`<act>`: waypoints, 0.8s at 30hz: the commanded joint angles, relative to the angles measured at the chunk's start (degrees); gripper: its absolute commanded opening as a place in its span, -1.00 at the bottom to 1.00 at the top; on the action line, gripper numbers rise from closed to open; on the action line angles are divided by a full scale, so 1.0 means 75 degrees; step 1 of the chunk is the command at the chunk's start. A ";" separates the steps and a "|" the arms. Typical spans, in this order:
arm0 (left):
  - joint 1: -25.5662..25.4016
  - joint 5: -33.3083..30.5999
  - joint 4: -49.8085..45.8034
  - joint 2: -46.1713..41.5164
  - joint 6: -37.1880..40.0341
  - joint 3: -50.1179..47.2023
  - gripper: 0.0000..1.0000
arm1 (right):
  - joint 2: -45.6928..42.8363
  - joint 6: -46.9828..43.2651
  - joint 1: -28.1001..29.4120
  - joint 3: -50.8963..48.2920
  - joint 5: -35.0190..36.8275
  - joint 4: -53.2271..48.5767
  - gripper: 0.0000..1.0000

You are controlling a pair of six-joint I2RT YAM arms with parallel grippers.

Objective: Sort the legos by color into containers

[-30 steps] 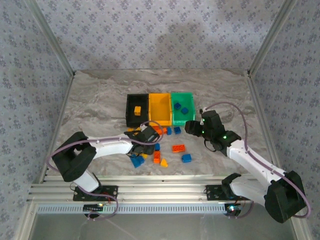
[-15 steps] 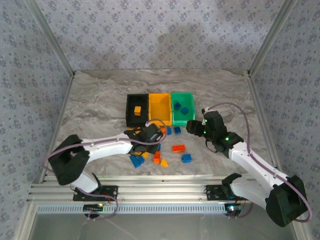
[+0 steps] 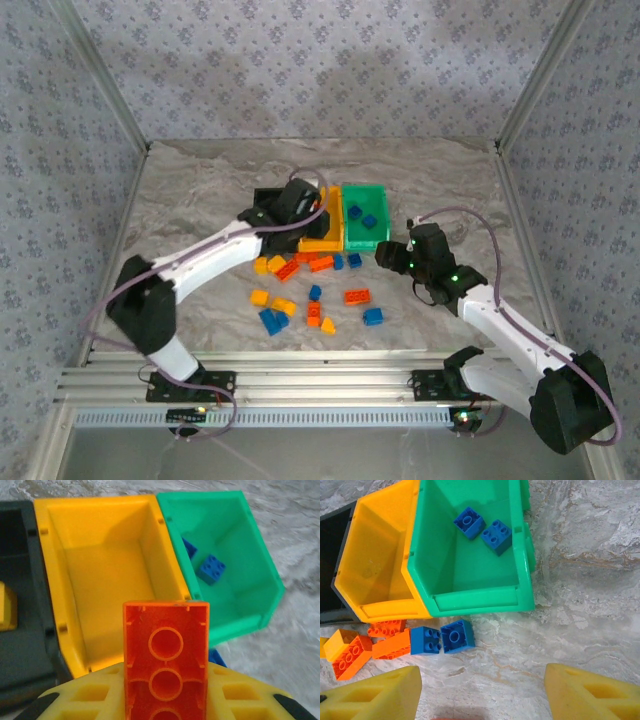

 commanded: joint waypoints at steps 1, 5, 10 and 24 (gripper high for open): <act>0.0237 0.0171 0.0155 0.0902 0.0222 0.0744 -0.64 | -0.0140 0.0117 -0.0055 -0.0107 0.0136 -0.0286 0.35; 0.0283 0.0059 -0.0006 0.1680 0.0226 0.1333 -0.60 | -0.0299 0.0169 -0.0061 -0.0161 0.0152 -0.0414 0.36; 0.0337 -0.0088 -0.0211 0.2313 0.0235 0.1819 -0.45 | -0.0489 0.0208 -0.0065 -0.0115 0.0135 -0.0567 0.36; 0.0227 0.0516 0.0138 0.1267 0.0036 0.1583 0.69 | -0.0673 0.0259 -0.0125 0.0025 0.0004 -0.0899 0.43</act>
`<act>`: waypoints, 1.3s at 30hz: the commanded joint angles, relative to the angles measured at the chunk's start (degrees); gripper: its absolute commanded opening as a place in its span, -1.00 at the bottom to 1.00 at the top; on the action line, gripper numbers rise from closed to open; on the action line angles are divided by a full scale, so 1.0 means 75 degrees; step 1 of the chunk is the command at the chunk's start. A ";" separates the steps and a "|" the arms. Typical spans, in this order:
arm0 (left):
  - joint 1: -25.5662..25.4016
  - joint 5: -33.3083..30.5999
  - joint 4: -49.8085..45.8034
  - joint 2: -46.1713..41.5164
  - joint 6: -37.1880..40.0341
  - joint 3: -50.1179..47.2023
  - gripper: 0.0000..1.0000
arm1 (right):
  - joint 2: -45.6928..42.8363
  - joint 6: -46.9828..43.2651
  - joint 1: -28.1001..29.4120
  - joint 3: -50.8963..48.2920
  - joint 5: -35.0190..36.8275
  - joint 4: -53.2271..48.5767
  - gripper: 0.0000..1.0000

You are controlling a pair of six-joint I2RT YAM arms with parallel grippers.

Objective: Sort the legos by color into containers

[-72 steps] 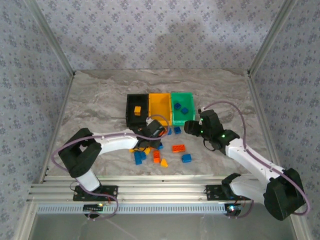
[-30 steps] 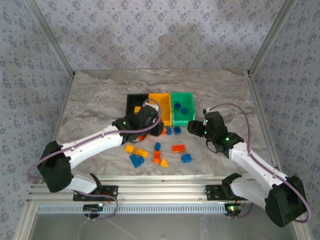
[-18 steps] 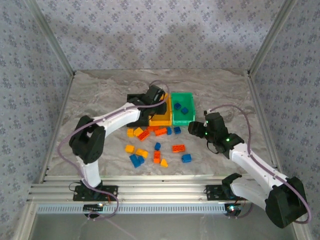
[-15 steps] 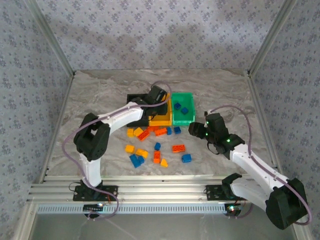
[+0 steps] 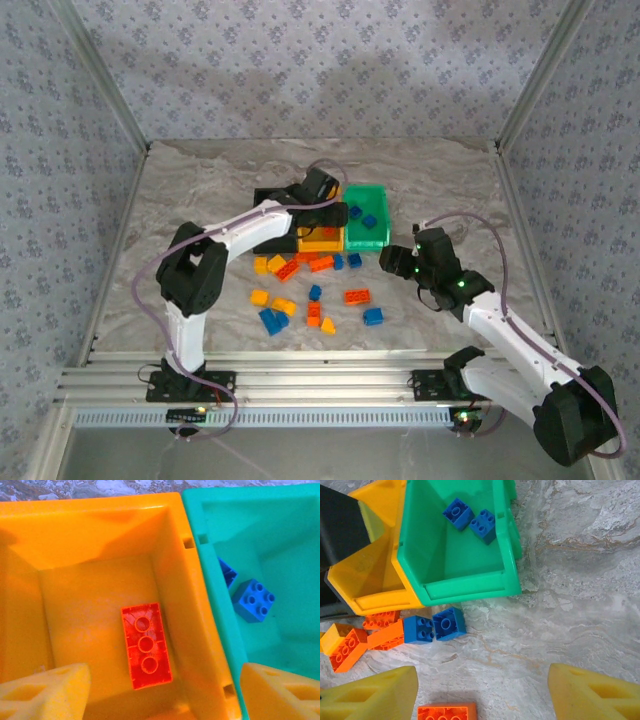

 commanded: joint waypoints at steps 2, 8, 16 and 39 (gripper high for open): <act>-0.0237 0.0337 0.0433 -0.1639 0.0029 -0.0469 0.80 | -0.0117 0.0107 -0.0045 0.0172 -0.0067 -0.0317 0.45; -0.0778 -0.0007 0.0654 -0.3773 0.0135 -0.2021 0.99 | 0.0108 0.0029 -0.0015 0.0208 -0.0444 -0.0443 0.48; -0.0895 -0.0973 0.0773 -0.6668 -0.0588 -0.5298 0.99 | 0.1194 -0.0098 0.1053 0.0334 -0.0437 -0.0388 0.56; -0.0767 -0.2665 -0.0352 -0.9005 -0.1683 -0.7482 1.00 | 0.4810 0.0306 0.3160 0.1636 0.1350 -0.0769 0.90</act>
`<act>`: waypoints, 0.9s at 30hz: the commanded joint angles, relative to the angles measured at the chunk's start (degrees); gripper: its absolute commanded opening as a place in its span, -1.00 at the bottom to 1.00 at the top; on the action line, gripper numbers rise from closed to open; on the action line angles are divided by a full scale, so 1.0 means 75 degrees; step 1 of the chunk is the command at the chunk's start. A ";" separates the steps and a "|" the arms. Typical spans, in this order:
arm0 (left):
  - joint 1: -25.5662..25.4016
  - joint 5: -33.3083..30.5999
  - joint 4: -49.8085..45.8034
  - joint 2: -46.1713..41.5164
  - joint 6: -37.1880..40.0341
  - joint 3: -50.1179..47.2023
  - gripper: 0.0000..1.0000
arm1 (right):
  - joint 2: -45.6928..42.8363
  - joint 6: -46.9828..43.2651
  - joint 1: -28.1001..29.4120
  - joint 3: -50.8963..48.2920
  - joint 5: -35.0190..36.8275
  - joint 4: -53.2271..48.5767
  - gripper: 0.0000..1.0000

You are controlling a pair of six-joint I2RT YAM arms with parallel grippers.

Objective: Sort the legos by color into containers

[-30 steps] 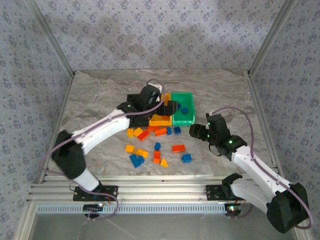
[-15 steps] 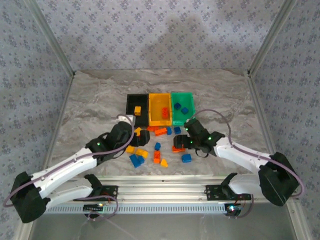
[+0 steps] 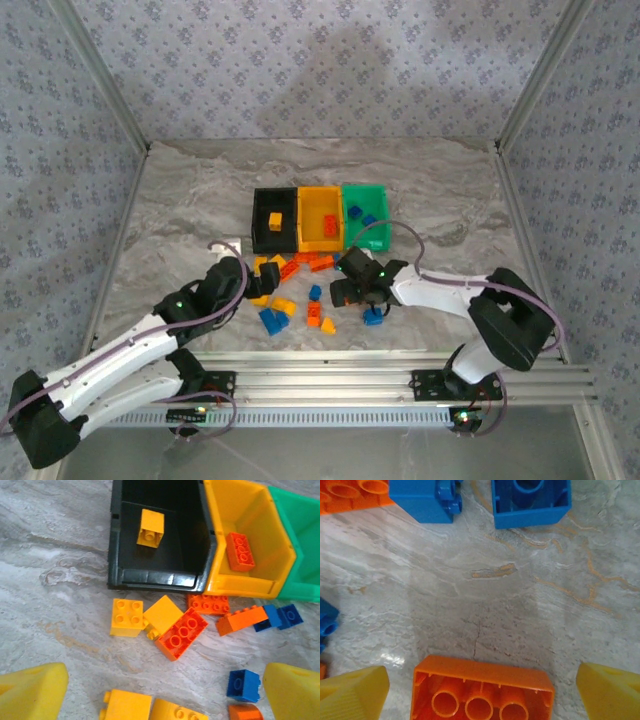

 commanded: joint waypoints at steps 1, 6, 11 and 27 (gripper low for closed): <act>0.0095 -0.0249 -0.0165 -0.0092 -0.0178 -0.0093 1.00 | 0.0395 0.0108 0.0076 0.0276 0.0251 -0.0344 0.87; 0.0155 -0.0279 -0.0235 -0.0088 -0.0192 -0.0115 1.00 | 0.0613 0.0091 0.0125 0.0184 0.0049 -0.0038 0.59; 0.0228 -0.0257 -0.0277 -0.0089 -0.0219 -0.0137 1.00 | 0.0284 0.0007 0.0152 0.0169 0.0015 0.0058 0.32; 0.0314 -0.0248 -0.0397 -0.0602 -0.0601 -0.0442 0.99 | 0.0846 -0.1323 -0.0484 0.3879 -0.0150 -0.0285 0.21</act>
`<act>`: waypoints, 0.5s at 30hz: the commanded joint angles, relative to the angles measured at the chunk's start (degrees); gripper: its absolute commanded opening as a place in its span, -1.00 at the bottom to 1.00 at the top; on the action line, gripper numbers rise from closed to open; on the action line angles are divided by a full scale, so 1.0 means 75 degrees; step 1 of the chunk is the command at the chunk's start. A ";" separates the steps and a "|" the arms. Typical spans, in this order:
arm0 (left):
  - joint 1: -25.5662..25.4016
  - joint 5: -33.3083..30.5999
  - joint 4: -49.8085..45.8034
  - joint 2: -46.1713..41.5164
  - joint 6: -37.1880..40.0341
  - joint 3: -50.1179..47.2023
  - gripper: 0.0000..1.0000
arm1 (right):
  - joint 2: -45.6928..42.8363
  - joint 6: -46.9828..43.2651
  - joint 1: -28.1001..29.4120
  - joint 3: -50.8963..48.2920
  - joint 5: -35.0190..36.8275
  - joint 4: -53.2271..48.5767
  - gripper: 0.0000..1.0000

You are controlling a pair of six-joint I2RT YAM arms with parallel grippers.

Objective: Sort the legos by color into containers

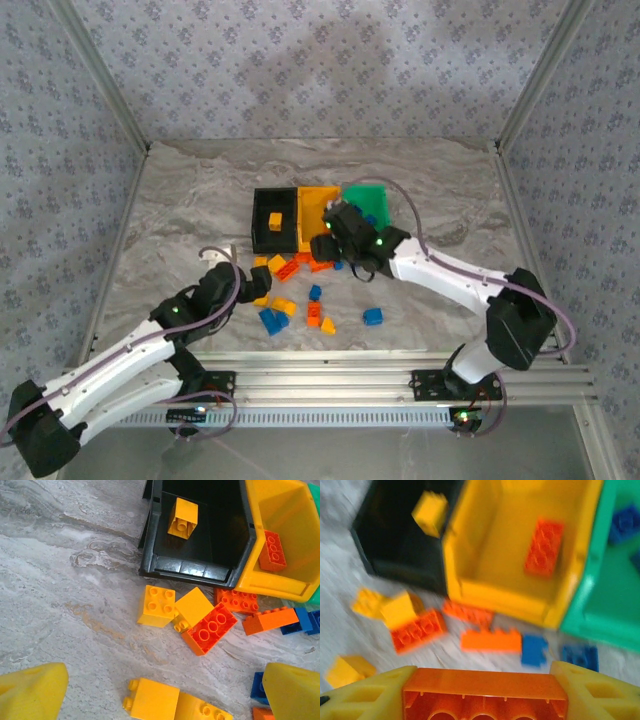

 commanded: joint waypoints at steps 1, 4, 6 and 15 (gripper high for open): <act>0.0064 -0.0161 -0.0220 -0.0188 -0.0185 0.0048 1.00 | 0.1041 -0.0413 -0.0367 0.1073 -0.0122 0.0051 0.21; 0.0077 -0.0194 -0.0396 -0.0289 -0.0231 0.0065 0.99 | 0.1928 -0.0378 -0.0627 0.1955 -0.0109 0.0118 0.21; 0.0086 -0.0208 -0.0489 -0.0394 -0.0256 0.0052 1.00 | 0.2529 -0.0315 -0.0749 0.2584 -0.0086 0.0045 0.21; 0.0174 -0.0219 -0.0940 -0.0712 -0.0257 0.0062 1.00 | 0.4008 0.0259 -0.1019 0.4127 0.0233 -0.0093 0.40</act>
